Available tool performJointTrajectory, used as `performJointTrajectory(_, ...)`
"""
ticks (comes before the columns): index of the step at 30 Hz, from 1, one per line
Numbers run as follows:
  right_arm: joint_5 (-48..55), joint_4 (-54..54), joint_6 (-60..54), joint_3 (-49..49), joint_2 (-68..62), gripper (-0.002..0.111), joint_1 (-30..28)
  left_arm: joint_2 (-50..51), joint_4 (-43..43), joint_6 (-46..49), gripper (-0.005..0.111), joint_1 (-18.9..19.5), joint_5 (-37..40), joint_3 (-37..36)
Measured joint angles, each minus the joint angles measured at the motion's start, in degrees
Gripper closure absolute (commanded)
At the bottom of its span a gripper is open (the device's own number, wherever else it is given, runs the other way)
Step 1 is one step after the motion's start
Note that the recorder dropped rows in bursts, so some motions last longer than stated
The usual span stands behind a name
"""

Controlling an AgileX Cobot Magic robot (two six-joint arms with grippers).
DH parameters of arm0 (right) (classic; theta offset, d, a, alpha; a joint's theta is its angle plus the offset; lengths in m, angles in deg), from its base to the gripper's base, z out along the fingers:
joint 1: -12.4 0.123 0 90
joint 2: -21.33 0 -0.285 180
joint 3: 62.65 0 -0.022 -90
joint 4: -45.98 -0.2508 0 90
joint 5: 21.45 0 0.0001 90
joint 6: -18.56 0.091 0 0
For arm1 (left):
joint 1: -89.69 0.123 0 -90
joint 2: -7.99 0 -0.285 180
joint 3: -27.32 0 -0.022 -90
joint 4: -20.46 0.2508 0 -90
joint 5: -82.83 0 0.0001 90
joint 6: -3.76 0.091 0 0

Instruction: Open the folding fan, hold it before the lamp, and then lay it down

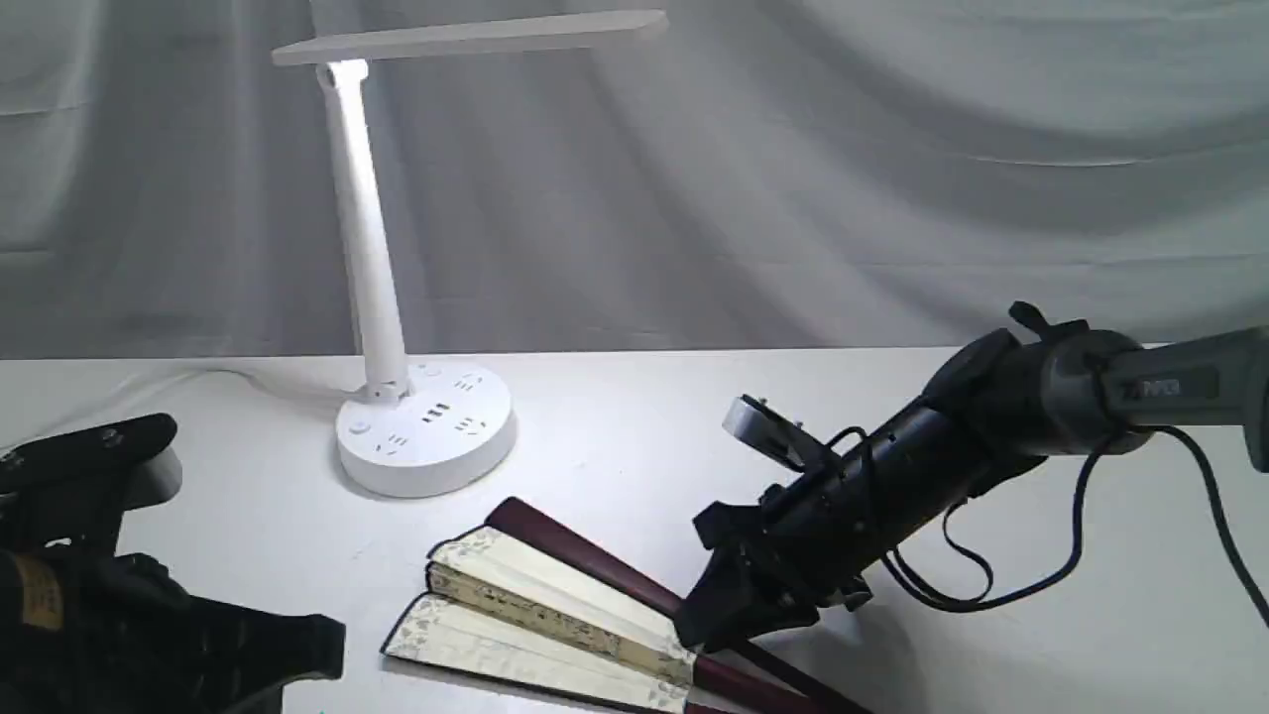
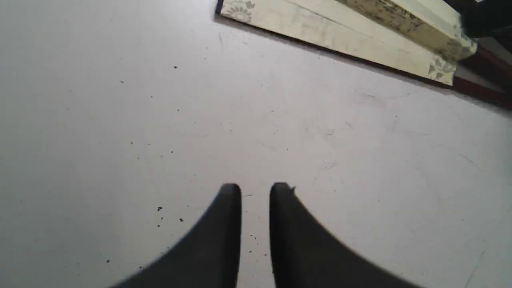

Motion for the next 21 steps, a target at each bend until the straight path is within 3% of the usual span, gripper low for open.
performJointTrajectory(4, 0.9, -0.5, -0.6, 0.0, 0.0, 0.108, 0.0, 0.0, 0.0, 0.0, 0.094, 0.0, 0.0, 0.0)
performJointTrajectory(21, 7.4, -1.2, -5.6, 0.0, 2.9, 0.108, 0.0, 0.0, 0.0, 0.0, 0.094, 0.0, 0.1, 0.0)
